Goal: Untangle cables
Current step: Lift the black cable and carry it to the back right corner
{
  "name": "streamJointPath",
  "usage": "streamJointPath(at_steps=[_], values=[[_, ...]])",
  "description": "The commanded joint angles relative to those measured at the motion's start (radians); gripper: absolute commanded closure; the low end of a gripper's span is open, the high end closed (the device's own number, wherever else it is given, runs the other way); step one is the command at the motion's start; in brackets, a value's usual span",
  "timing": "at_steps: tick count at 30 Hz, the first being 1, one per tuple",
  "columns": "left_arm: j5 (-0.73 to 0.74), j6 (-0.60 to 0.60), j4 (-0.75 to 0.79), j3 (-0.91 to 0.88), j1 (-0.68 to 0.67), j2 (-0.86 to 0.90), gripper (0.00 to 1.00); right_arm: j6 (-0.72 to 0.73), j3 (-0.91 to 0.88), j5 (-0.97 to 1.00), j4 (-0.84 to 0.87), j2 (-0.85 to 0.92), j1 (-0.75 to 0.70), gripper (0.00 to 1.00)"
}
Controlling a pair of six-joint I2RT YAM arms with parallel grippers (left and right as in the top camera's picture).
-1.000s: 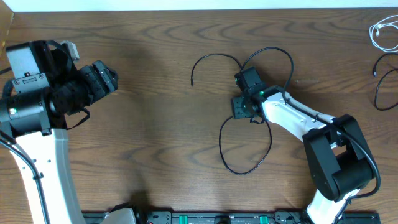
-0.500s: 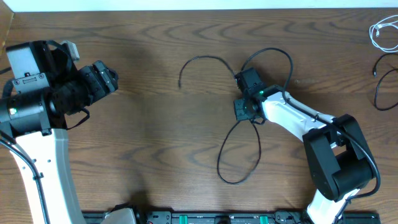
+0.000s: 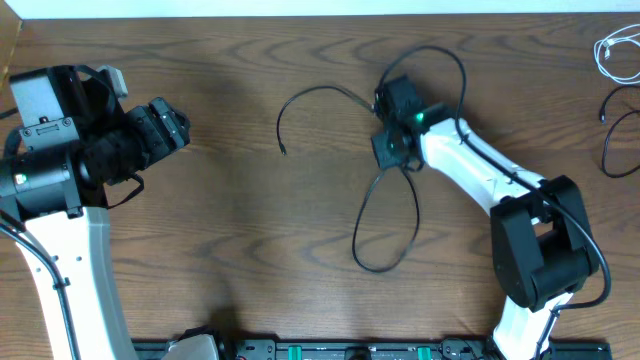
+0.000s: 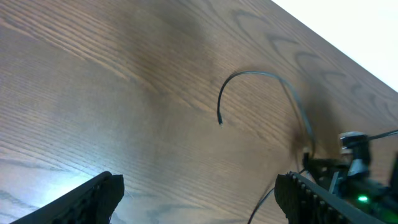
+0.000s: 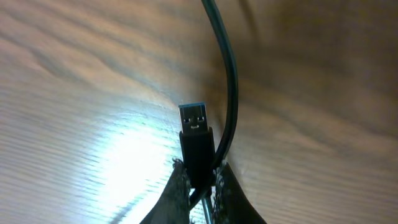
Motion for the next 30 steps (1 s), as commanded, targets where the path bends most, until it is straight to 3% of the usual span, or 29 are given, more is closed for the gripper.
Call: streamJointPath(at_steps=[1,11,21,30], values=[[-0.014,0.009,-0.002,-0.011,-0.002,0.005,0.16,-0.018,0.100,0.005,-0.058,-0.003,-0.013,0.99],[-0.014,0.009,-0.002,-0.011,-0.002,0.005,0.16,-0.045,0.387,0.006,-0.280,-0.005,-0.100,0.99],[-0.014,0.009,-0.002,-0.011,-0.002,0.005,0.16,-0.095,0.758,0.006,-0.447,-0.006,-0.322,0.99],[-0.014,0.009,-0.002,-0.011,-0.002,0.005,0.16,-0.115,0.845,0.043,-0.445,-0.005,-0.580,0.99]])
